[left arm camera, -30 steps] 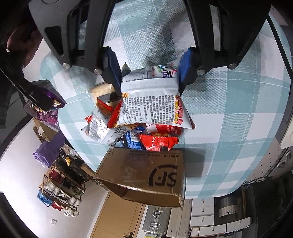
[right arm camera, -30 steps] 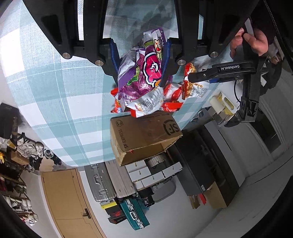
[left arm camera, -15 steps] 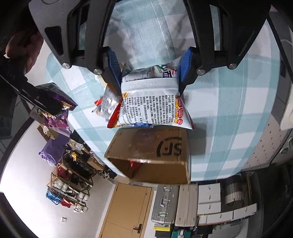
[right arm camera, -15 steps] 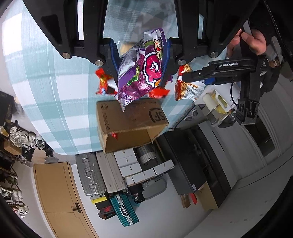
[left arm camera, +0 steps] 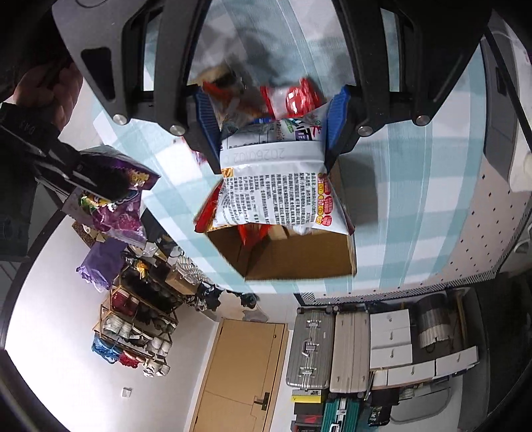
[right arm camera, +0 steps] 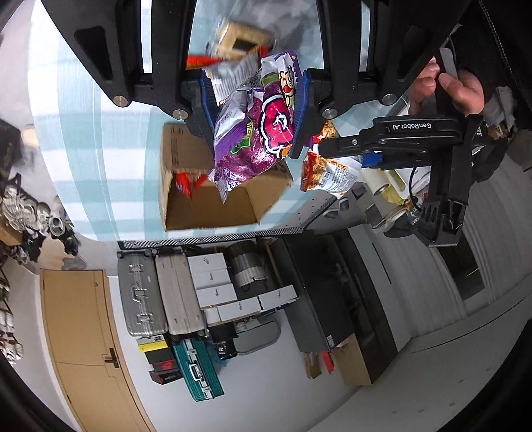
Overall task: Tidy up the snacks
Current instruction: 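Carry both held bags over the cardboard box, then open both grippers to drop the bags into the cardboard box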
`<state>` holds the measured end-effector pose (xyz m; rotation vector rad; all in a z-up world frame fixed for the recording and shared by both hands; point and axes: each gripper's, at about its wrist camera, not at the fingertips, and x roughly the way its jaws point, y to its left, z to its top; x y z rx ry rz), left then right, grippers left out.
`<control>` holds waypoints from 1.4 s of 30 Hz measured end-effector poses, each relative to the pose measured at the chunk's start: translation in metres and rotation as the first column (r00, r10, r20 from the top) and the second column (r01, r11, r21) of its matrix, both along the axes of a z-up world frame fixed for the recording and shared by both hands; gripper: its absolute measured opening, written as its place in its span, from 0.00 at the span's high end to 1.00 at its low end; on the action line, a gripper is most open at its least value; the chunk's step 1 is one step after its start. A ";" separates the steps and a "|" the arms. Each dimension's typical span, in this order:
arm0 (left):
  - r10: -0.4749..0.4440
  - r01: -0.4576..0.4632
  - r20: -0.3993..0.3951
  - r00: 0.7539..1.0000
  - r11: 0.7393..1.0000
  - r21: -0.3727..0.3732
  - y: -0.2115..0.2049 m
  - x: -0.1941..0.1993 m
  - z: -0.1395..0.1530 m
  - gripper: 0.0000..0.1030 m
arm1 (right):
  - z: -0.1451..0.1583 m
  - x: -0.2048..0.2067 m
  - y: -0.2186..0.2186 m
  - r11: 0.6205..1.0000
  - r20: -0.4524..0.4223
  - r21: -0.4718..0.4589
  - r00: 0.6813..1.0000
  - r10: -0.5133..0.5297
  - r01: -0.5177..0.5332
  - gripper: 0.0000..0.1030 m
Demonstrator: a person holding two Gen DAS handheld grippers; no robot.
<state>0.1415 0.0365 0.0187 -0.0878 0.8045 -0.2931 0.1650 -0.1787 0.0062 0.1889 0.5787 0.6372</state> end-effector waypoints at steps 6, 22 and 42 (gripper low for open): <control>-0.024 0.024 -0.012 1.000 1.000 0.012 -0.005 0.036 0.016 0.49 | 0.017 0.032 0.004 1.000 0.014 0.008 0.999 0.029 -0.029 0.63; 0.029 -0.028 -0.034 0.999 0.999 0.043 -0.009 0.137 0.028 0.49 | 0.035 0.123 0.016 1.000 -0.021 0.021 1.000 0.020 -0.020 0.63; 0.063 -0.053 -0.159 0.985 0.997 0.062 0.002 0.242 -0.033 0.48 | -0.004 0.220 0.050 1.000 -0.109 -0.020 0.994 0.015 -0.017 0.62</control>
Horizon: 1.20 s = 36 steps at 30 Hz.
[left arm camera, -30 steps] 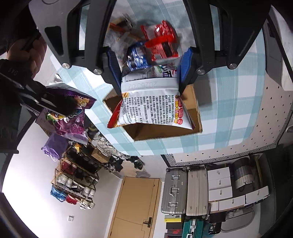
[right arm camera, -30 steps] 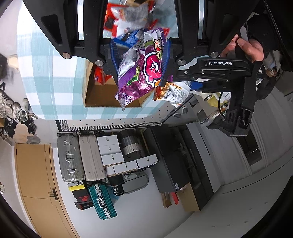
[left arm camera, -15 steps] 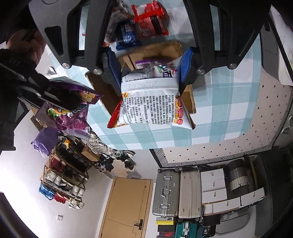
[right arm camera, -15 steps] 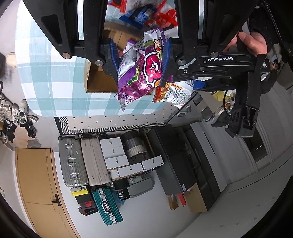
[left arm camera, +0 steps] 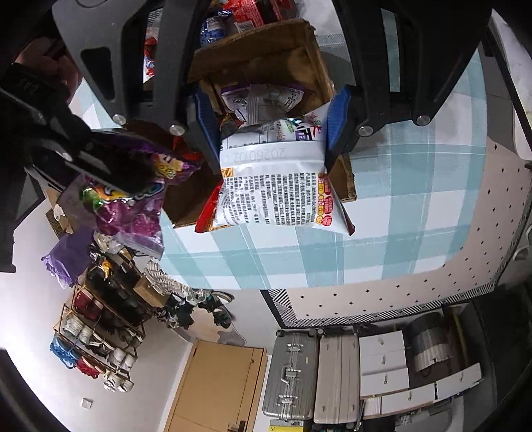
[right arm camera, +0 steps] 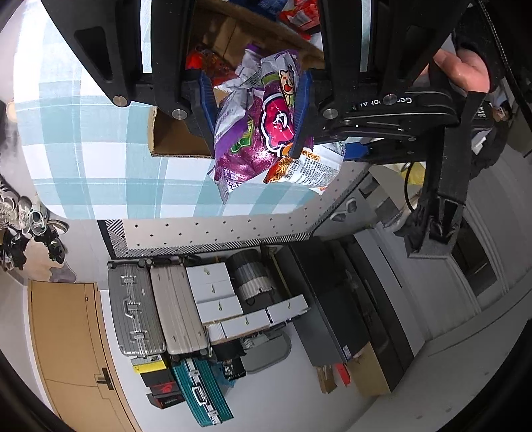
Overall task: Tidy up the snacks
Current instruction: 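Open both grippers to drop the bags into the cardboard box, then withdraw both tools from the box back toward the remaining snacks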
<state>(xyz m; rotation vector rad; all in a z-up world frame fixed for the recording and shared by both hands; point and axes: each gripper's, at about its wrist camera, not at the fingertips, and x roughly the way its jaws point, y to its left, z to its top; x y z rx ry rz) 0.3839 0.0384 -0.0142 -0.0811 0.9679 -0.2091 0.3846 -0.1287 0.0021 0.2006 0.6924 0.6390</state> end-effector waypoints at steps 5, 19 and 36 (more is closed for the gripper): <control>0.004 -0.003 -0.053 0.999 1.000 0.020 0.002 0.014 -0.023 0.44 | -0.015 0.010 -0.001 0.999 -0.017 -0.026 0.999 -0.039 0.039 0.31; 0.014 -0.014 0.001 1.000 0.999 0.043 -0.001 -0.016 0.000 0.30 | -0.003 -0.011 -0.017 0.998 0.023 -0.009 0.998 -0.054 0.054 0.23; 0.033 -0.037 0.064 0.997 0.997 0.062 -0.005 -0.093 0.044 0.23 | 0.042 -0.083 -0.025 0.998 0.110 -0.006 0.992 -0.056 0.057 0.22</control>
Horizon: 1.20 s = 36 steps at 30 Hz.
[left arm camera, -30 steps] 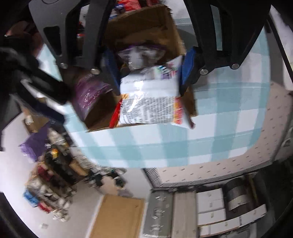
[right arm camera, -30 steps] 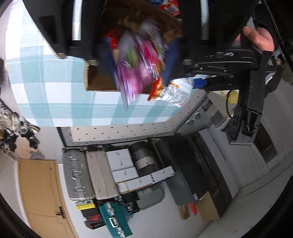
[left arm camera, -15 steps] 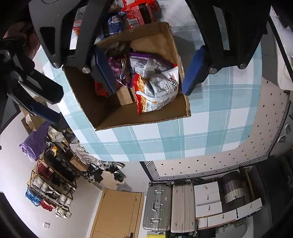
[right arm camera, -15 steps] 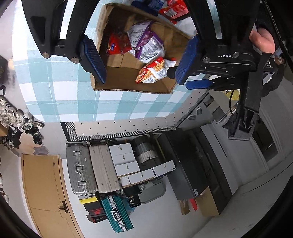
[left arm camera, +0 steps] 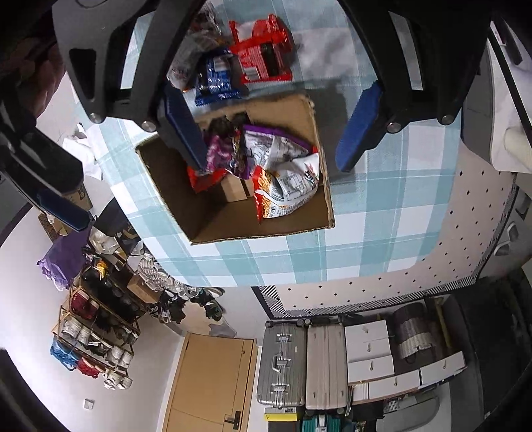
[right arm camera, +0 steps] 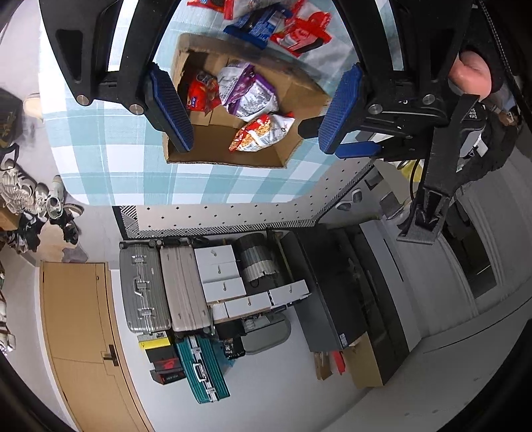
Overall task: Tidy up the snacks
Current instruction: 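Withdraw both tools from the box back toward the remaining snacks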
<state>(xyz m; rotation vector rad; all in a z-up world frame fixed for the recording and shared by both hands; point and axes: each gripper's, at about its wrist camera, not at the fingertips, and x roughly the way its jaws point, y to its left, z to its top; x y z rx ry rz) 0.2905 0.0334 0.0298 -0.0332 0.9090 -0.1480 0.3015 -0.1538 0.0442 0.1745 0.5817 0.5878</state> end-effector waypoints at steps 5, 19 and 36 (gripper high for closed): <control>0.005 -0.004 0.029 1.000 1.000 -0.016 0.001 -0.028 0.010 0.21 | 0.009 -0.025 -0.005 1.000 0.023 0.004 1.000 -0.006 0.006 0.20; 0.018 -0.019 0.086 0.996 1.000 0.013 -0.002 -0.097 0.009 0.18 | 0.003 -0.088 -0.018 0.999 0.021 0.030 0.999 -0.024 0.024 0.13; 0.076 -0.074 0.147 0.986 0.997 -0.017 0.012 -0.165 -0.011 0.09 | -0.033 -0.154 -0.048 0.993 0.061 0.060 0.992 -0.108 0.104 0.11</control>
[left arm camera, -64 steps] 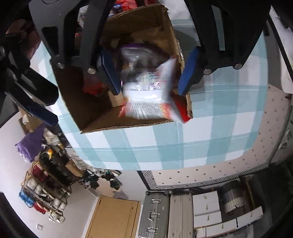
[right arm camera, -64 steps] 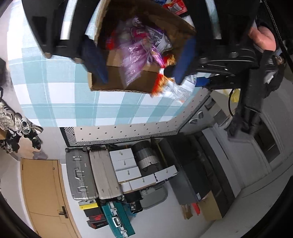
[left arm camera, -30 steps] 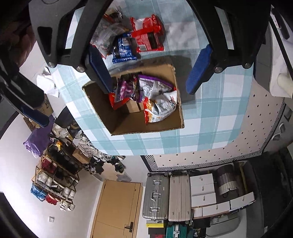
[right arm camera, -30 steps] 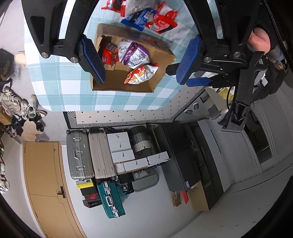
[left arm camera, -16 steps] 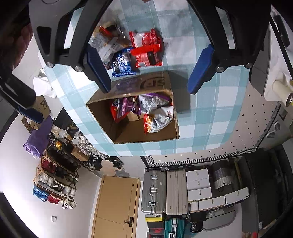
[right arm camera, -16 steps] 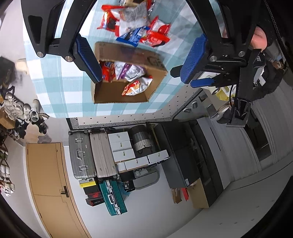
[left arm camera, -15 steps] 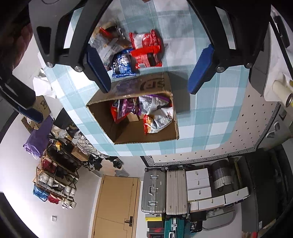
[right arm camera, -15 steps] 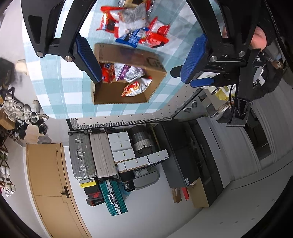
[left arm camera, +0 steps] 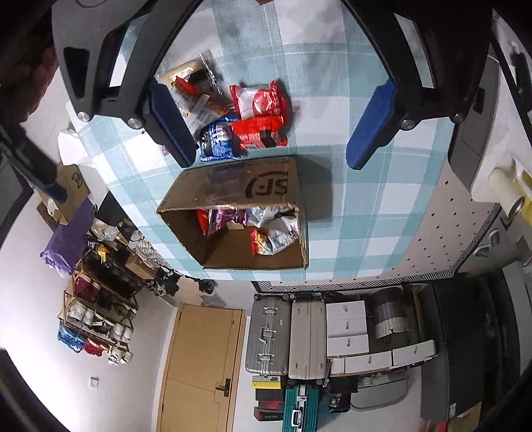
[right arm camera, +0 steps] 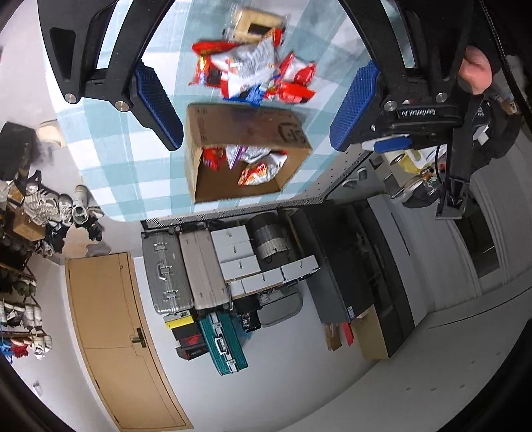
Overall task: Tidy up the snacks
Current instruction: 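Withdraw both tools from the box back toward the remaining snacks, then grasp the white printed noodle-snack bag with the right gripper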
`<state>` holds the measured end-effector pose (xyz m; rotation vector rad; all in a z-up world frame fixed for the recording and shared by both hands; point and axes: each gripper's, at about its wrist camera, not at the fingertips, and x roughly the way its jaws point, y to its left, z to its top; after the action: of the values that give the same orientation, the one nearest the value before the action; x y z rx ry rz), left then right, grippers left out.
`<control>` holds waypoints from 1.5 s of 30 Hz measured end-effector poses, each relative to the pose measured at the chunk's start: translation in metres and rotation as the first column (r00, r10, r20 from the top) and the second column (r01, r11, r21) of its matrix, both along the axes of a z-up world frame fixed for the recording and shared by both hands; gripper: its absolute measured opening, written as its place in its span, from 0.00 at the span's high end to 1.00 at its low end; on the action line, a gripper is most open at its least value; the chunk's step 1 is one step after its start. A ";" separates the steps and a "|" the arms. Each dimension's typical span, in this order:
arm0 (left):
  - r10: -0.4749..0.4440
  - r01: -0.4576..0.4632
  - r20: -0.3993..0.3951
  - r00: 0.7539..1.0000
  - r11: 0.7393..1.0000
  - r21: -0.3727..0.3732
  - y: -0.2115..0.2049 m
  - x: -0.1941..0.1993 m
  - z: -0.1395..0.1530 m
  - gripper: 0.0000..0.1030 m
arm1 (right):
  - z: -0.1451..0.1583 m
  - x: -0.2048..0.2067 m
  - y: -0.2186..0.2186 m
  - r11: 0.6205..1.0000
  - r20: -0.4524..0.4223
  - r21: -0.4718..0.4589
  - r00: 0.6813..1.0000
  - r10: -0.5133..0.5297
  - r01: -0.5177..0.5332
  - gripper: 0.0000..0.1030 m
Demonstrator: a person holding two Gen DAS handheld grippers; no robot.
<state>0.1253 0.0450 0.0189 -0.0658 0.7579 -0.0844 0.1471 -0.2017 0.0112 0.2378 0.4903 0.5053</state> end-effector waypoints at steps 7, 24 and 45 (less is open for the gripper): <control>0.060 -0.060 0.049 0.997 0.998 0.010 0.005 -0.019 -0.014 0.01 | -0.033 -0.016 0.007 0.999 -0.032 -0.028 0.999 0.020 -0.021 0.11; 0.035 -0.035 -0.003 0.999 0.999 0.009 0.005 -0.036 -0.066 0.01 | -0.095 -0.027 0.032 0.996 -0.106 -0.065 0.993 0.058 -0.066 0.11; 0.025 -0.027 -0.067 0.997 0.999 -0.039 0.016 -0.026 -0.103 0.01 | -0.131 0.029 0.055 0.995 -0.232 -0.068 0.971 0.049 -0.067 0.11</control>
<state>0.0992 0.0614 -0.0846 -0.1166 0.8222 -0.0729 0.1764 -0.1470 -0.1201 0.2109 0.7435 0.5175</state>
